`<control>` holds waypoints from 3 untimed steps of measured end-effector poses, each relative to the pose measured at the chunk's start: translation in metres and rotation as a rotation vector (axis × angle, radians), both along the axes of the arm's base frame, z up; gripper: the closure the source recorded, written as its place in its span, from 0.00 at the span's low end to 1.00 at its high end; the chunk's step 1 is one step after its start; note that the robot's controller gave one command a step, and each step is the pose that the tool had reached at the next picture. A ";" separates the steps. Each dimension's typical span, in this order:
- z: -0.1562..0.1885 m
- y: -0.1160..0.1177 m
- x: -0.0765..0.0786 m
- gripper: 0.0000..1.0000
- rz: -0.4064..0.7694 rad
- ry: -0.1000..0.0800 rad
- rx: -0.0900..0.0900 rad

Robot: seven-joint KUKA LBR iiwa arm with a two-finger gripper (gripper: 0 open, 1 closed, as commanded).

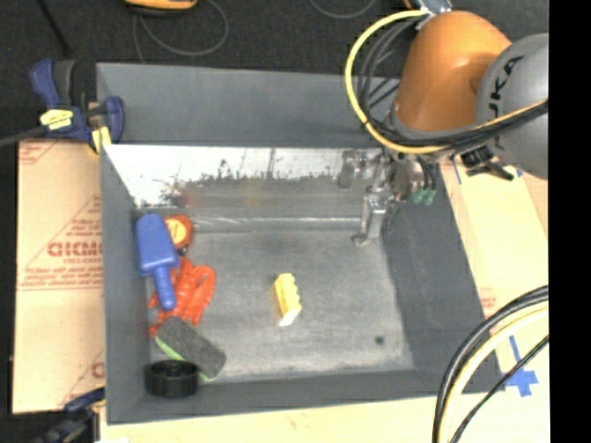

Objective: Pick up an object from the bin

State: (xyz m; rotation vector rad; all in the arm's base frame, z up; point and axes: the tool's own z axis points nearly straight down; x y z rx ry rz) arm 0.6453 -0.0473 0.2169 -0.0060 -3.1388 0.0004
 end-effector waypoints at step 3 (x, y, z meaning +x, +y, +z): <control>-0.034 0.048 -0.011 0.00 0.161 -0.009 0.002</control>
Offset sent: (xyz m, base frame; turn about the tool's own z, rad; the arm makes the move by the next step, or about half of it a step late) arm -0.0019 0.0944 -0.0406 -0.2007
